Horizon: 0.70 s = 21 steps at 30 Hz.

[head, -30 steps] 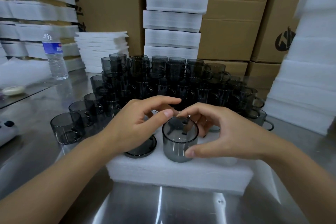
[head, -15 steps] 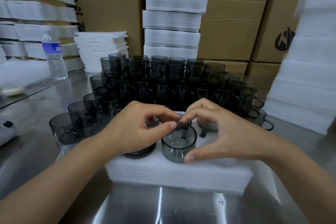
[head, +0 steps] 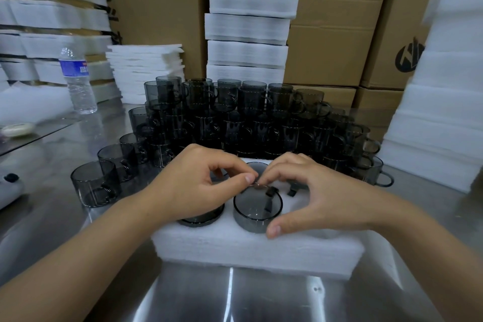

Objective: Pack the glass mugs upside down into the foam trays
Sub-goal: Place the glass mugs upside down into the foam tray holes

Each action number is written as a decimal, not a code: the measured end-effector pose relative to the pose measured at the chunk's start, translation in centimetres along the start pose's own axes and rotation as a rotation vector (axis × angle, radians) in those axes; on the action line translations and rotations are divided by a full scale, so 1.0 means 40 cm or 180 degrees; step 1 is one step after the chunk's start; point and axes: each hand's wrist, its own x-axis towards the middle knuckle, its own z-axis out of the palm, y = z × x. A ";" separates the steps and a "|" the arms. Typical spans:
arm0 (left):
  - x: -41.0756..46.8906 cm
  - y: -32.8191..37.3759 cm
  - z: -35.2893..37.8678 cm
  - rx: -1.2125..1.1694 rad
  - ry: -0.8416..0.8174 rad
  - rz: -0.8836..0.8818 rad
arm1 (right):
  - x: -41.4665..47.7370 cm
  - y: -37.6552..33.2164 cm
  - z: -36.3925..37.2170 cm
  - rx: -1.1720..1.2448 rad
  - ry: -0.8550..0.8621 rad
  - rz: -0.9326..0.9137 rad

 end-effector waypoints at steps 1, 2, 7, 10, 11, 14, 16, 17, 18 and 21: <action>0.000 0.000 -0.002 0.0018 -0.0023 -0.0003 | 0.003 0.001 0.004 0.0043 0.0080 -0.0009; 0.000 -0.001 -0.005 0.0045 -0.0063 -0.0018 | 0.006 0.002 0.008 0.0083 0.0166 -0.0026; 0.007 -0.020 -0.037 0.0379 -0.0593 -0.0355 | 0.013 0.007 0.017 0.0119 0.0364 -0.0020; 0.008 -0.024 -0.054 0.0509 -0.0840 -0.0347 | 0.014 0.008 0.018 0.0049 0.0320 0.0026; 0.008 -0.025 -0.056 0.0502 -0.0868 -0.0356 | 0.014 0.007 0.019 0.0023 0.0305 0.0027; 0.009 -0.030 -0.053 0.0527 -0.0933 -0.0377 | 0.013 0.003 0.020 0.0003 0.0261 0.0023; 0.009 -0.032 -0.049 0.0557 -0.0987 -0.0369 | 0.012 0.002 0.018 0.0014 0.0202 -0.0012; 0.009 -0.033 -0.049 0.0563 -0.1008 -0.0369 | 0.012 0.001 0.017 0.0027 0.0151 -0.0038; 0.009 -0.034 -0.050 0.0571 -0.1031 -0.0369 | 0.011 0.001 0.017 0.0044 0.0088 -0.0064; 0.009 -0.033 -0.053 0.0536 -0.1088 -0.0384 | 0.010 0.001 0.015 0.0070 -0.0032 -0.0124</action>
